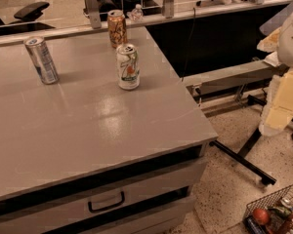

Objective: Knock redbull can over

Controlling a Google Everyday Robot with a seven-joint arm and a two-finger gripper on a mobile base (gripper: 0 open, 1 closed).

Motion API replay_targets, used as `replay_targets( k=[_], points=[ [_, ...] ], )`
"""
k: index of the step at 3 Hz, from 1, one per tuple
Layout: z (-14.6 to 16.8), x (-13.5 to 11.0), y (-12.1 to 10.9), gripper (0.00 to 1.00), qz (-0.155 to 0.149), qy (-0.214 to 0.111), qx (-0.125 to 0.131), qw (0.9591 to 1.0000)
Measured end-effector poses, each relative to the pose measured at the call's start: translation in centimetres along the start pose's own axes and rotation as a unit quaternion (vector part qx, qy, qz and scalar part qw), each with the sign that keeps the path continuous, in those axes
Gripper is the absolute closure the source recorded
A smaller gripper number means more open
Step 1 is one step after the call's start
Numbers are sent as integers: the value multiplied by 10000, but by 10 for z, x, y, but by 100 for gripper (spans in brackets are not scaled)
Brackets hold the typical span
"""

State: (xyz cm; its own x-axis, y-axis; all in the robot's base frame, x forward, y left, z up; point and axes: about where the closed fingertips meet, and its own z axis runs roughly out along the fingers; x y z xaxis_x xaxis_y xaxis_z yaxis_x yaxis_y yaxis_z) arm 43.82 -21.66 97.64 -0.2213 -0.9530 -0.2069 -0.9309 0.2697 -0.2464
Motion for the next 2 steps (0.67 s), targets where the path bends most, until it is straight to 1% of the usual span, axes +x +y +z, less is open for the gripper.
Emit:
replay_targets(
  k=[1,2],
  points=[
    [0,0,0,0,0,-1,0,10000],
    [8,-30,-9,0,-45,-454,7,9990]
  ],
)
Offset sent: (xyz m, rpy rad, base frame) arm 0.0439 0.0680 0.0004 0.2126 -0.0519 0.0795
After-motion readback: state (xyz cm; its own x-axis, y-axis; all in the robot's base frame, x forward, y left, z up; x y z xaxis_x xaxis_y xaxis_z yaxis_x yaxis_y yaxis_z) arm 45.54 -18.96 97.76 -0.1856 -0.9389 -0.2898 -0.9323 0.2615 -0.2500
